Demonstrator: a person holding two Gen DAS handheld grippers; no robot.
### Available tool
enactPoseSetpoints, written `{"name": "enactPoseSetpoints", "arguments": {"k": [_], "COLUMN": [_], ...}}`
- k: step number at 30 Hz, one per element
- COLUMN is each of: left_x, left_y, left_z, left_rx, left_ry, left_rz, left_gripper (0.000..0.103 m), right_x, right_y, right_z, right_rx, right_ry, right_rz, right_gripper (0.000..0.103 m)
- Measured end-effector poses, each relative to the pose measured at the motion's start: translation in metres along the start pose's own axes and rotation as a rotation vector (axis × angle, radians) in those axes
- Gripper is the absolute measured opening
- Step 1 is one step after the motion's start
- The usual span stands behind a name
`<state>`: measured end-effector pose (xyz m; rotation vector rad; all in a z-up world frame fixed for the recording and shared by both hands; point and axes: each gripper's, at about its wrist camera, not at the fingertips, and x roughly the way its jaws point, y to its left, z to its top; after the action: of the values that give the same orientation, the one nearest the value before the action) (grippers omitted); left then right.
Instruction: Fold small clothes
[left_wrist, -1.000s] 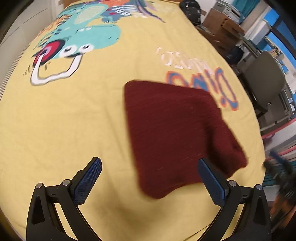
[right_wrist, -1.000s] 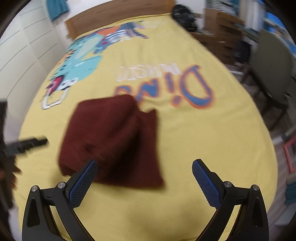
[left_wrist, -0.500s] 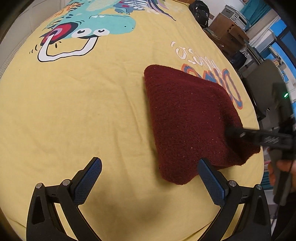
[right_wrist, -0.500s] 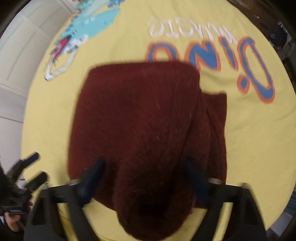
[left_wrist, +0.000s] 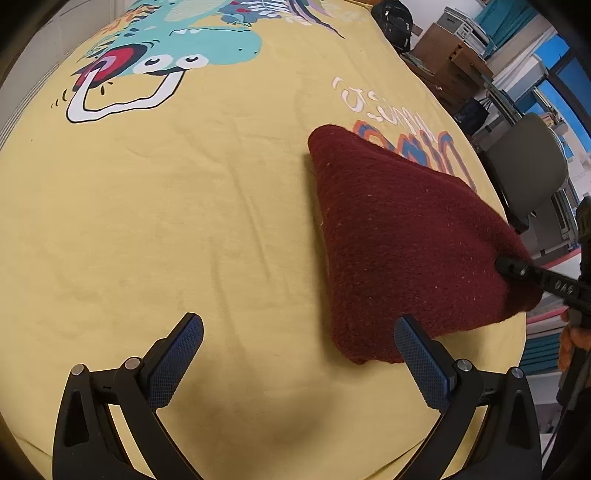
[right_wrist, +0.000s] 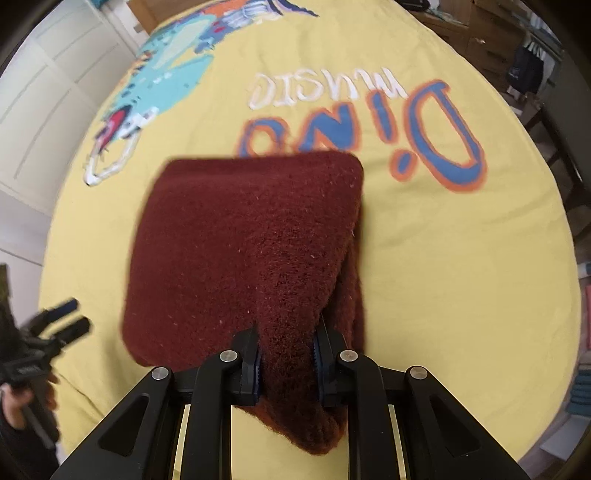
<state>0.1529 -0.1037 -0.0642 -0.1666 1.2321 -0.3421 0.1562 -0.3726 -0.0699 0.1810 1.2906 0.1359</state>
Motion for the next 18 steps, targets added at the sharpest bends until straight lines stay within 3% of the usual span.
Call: {"name": "enactPoseSetpoints", "arguments": {"k": [5, 9, 12, 15, 18], "left_x": [0.005, 0.011, 0.015, 0.019, 0.022], "left_y": [-0.007, -0.011, -0.011, -0.016, -0.020], "left_z": [-0.003, -0.006, -0.004, 0.001, 0.011], "left_rx": [0.020, 0.038, 0.044, 0.056, 0.072], "left_ry": [0.014, 0.026, 0.032, 0.034, 0.037], "left_rz": [0.008, 0.022, 0.031, 0.039, 0.037], "left_gripper": [0.102, 0.102, 0.102, 0.102, 0.102], "right_x": [0.036, 0.039, 0.031, 0.017, -0.003], "right_y": [-0.010, -0.017, -0.014, -0.007, -0.001], "right_z": [-0.019, -0.022, -0.019, -0.013, -0.006], "right_rx": [0.002, 0.042, 0.036, 0.014, 0.004], "right_ry": [0.070, 0.059, 0.055, 0.031, -0.018], "right_rz": [-0.080, -0.076, -0.078, -0.132, -0.102], "right_gripper": [0.020, 0.028, 0.043, 0.073, 0.079]}}
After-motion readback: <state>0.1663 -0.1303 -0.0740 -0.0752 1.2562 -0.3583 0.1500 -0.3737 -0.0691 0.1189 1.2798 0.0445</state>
